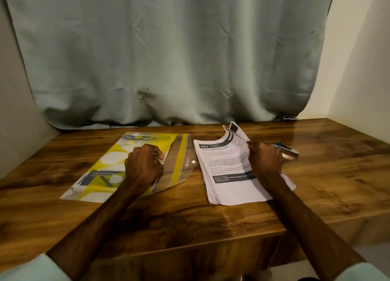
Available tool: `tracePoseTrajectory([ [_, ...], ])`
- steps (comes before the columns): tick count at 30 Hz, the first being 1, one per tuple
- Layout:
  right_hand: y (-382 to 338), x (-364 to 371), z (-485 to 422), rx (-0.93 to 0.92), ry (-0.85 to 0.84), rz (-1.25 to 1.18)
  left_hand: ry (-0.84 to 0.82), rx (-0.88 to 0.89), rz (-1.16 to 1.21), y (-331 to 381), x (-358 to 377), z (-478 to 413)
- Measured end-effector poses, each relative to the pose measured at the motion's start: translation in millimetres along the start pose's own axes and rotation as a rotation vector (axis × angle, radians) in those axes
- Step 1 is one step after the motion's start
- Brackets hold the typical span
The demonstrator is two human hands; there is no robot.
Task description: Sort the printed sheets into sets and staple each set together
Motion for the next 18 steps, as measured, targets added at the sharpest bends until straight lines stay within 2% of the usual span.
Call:
tracePoseTrajectory([
  [4,1.0,0.4,2.3,-0.076,0.016,0.027,0.000,0.007,-0.001,0.6,0.6,0.3],
  [10,0.2,4.6,-2.0,-0.055,0.000,-0.093,-0.022,0.004,-0.004,1.6,-0.2,1.0],
  [15,1.4,0.0,-15.7,0.057,-0.172,-0.072,-0.017,0.003,-0.005,0.8,-1.0,0.4],
  [18,5.3,-5.6,-27.7,0.037,-0.236,-0.142,-0.011,0.009,-0.015,1.0,-0.8,0.6],
])
Point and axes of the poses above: each hand's wrist, its own z-axis away from the middle knuckle, its own x-axis out of the palm, y = z × x, the point moved 1 cm from there along -z, towards the middle knuckle, and after that the axes turned 7 degrees about x, right-handed, at the moved point
